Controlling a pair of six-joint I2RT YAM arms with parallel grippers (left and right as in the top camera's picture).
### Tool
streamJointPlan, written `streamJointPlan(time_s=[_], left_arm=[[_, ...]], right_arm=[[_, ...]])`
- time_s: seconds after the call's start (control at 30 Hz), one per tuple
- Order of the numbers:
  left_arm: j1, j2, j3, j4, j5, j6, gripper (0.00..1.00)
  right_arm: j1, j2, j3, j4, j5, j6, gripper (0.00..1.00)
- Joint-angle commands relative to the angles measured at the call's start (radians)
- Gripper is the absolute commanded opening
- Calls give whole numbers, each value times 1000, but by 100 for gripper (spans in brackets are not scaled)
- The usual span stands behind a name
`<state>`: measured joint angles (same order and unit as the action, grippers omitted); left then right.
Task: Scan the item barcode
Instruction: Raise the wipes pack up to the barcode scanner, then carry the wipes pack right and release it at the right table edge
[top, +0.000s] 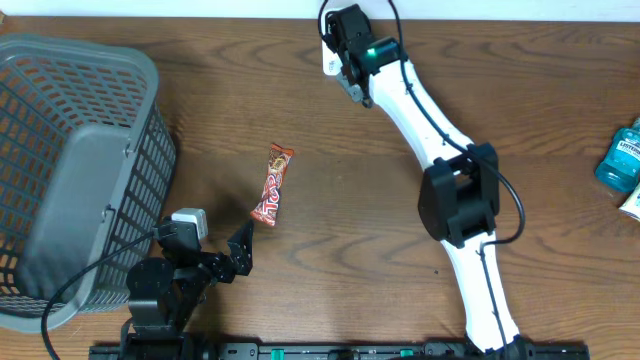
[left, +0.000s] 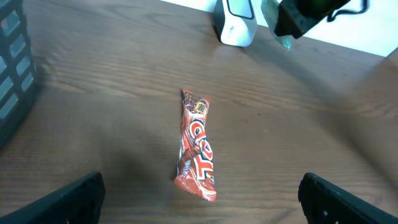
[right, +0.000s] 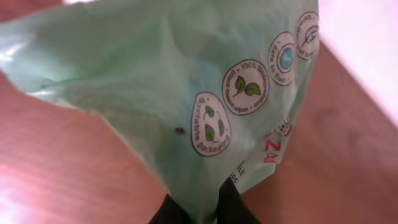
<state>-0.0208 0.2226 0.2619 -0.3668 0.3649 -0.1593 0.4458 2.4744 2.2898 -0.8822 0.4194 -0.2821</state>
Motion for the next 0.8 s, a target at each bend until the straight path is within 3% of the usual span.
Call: streamJointPlan(time_s=[0.0,0.33,0.77], left_arm=[[-2,-3,3,1,9,9,99],[-2,-3,3,1,9,9,99],[-2,-3,3,1,9,9,99]], right_arm=[[3,27,33,92,210,-137,1],[27,59,32,360,233,-372,1],[59,147,26,419,314,-416,1]])
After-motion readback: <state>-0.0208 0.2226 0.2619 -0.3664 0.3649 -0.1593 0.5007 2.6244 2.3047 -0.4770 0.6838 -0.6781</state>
